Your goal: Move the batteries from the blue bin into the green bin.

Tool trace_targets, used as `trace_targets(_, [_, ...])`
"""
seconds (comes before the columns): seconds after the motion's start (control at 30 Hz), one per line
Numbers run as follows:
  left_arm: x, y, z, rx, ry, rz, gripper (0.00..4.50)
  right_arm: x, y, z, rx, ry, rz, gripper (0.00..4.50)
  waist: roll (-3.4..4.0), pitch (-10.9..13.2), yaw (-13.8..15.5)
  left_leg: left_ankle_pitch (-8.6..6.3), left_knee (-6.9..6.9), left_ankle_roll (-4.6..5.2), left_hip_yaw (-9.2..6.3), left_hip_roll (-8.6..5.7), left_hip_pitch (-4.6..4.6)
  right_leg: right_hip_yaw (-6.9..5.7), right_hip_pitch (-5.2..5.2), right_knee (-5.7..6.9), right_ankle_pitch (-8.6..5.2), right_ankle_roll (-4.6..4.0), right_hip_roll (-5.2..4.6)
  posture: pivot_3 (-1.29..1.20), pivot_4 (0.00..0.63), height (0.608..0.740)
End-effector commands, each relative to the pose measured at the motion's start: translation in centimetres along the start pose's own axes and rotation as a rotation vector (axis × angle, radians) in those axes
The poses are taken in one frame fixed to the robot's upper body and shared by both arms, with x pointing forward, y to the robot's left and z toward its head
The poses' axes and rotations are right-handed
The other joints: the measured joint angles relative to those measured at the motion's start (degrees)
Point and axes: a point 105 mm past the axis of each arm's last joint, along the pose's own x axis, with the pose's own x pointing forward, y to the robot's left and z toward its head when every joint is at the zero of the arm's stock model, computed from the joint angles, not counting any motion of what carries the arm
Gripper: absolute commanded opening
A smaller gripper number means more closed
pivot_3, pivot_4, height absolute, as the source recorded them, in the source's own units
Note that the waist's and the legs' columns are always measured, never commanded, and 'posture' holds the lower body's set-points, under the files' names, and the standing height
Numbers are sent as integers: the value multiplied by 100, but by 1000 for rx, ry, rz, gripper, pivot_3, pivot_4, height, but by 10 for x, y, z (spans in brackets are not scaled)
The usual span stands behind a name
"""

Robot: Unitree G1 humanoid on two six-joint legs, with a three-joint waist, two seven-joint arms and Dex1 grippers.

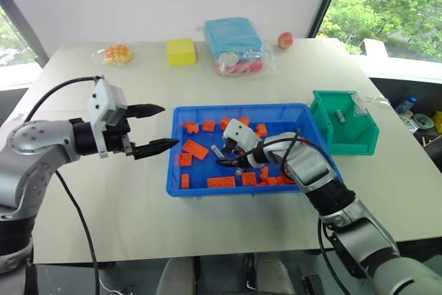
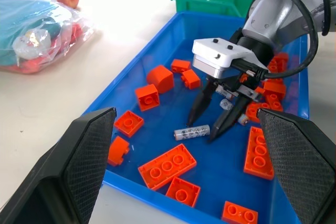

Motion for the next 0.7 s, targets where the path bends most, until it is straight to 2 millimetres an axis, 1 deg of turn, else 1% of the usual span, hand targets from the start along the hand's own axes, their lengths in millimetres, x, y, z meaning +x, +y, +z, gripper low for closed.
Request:
trace_targets(0.03, [1, -2, 10, 46, -24, -20, 4500, -7, -2, 7, -7, -34, -12, 24, 0, 0, 2, 0, 0, 0, 0, 0, 0, 0, 0, 0, 0, 0, 0, 0, 150, 704])
trace_targets(0.1, [2, -4, 10, 44, -25, -29, 4500, -13, -6, 8, 3, -45, -29, 41, 0, 0, 7, 0, 0, 0, 0, 0, 0, 0, 0, 0, 0, 0, 0, 0, 150, 704])
trace_targets(0.13, [3, -5, 10, 40, -27, -39, 4500, -20, -11, 10, 4, -53, -48, 41, 0, 0, 10, 0, 1, 0, 0, 0, 0, 0, 0, 0, 0, 0, -1, 0, 150, 704])
trace_targets(0.2, [5, -11, 9, 28, -31, -69, 4500, -46, -29, 15, 14, -77, -123, 41, 2, 1, 20, 0, 3, 0, 0, 0, -2, 0, 0, -1, 0, 0, -2, 0, 150, 704])
trace_targets(0.27, [7, -17, 8, 21, -28, -105, 4500, -86, -56, 19, 59, -107, -236, 41, -1, 2, 37, 0, 7, 0, -1, -2, -5, 0, 0, -2, 0, 0, -4, 0, 150, 704])
trace_targets(0.33, [10, -22, 6, 18, -26, -133, 4500, -129, -80, 16, 100, -116, -359, 41, -3, 1, 62, 0, 10, 0, -2, -6, -7, 1, 3, -8, -1, -2, -7, 0, 150, 704])
trace_targets(0.43, [14, -25, 5, 10, -34, -164, 4500, -184, -108, 4, 134, -91, -538, 41, -16, -7, 83, -1, 3, -1, 3, -6, -5, 2, 3, -13, -12, -17, -7, 0, 150, 704])
trace_targets(0.5, [20, -28, 6, 7, -46, -191, 4500, -222, -125, -9, 175, -66, -668, 41, -17, -7, 82, -1, -4, -1, 8, -3, -2, 2, 3, -13, -22, 0, -5, 0, 150, 704])
trace_targets(0.53, [22, -29, 6, 7, -52, -201, 4500, -233, -129, -14, 193, -59, -706, 41, -16, -7, 82, -1, -4, -1, 11, -2, -2, 2, 3, -13, -22, 0, -5, 0, 150, 704])
trace_targets(0.6, [26, -30, 7, 10, -60, -217, 4500, -245, -133, -22, 214, -39, -755, 41, -17, -7, 64, -1, -4, 0, 18, 0, -4, 2, 15, -12, -20, -1, -5, 0, 150, 704])
trace_targets(0.7, [31, -31, 11, 18, -72, -239, 4500, -246, -135, -35, 245, -21, -774, 41, -21, -10, 4, -1, -6, 0, 20, 2, -2, 3, 17, -12, -20, 0, -5, 0, 150, 704])
